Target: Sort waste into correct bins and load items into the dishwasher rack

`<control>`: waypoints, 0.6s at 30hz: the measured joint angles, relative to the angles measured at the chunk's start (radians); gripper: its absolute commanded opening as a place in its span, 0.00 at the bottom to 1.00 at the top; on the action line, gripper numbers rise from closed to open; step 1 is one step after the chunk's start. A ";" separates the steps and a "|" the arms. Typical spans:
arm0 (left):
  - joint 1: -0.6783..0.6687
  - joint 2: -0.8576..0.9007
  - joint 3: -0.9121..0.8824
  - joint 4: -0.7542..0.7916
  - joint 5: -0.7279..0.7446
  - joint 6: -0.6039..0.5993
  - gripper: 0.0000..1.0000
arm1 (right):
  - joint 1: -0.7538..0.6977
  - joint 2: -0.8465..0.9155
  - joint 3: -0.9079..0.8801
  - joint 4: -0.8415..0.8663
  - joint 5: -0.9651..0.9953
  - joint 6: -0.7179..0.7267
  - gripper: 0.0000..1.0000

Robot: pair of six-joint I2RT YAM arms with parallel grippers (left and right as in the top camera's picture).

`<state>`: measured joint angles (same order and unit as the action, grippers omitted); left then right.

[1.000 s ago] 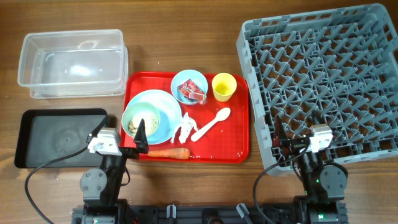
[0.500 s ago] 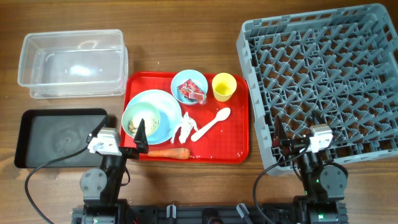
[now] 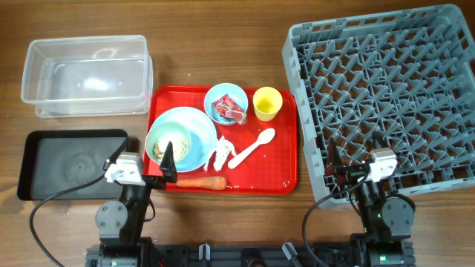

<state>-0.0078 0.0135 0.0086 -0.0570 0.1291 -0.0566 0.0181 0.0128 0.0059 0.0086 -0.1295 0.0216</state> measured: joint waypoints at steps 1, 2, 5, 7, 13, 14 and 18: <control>0.000 0.000 0.000 0.000 0.000 0.000 1.00 | 0.000 0.000 0.000 0.007 0.000 0.011 1.00; 0.000 0.000 0.000 0.006 0.000 -0.002 1.00 | 0.000 0.000 0.000 0.007 0.000 0.023 1.00; 0.000 0.001 0.003 0.003 0.000 -0.023 1.00 | 0.000 0.004 0.024 -0.037 0.000 0.035 1.00; 0.000 0.013 0.028 -0.026 0.000 -0.052 1.00 | 0.000 0.029 0.079 -0.089 0.000 0.038 1.00; -0.001 0.321 0.336 -0.194 0.001 -0.154 1.00 | 0.000 0.283 0.458 -0.364 0.000 0.041 1.00; -0.005 0.393 0.402 -0.234 0.003 -0.164 1.00 | 0.000 0.339 0.521 -0.425 0.001 0.040 1.00; -0.086 0.756 0.728 -0.476 0.004 -0.183 1.00 | 0.000 0.607 0.796 -0.705 0.003 0.037 1.00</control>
<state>-0.0940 0.7700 0.7364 -0.5335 0.1329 -0.2401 0.0181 0.6193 0.8017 -0.6968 -0.1268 0.0582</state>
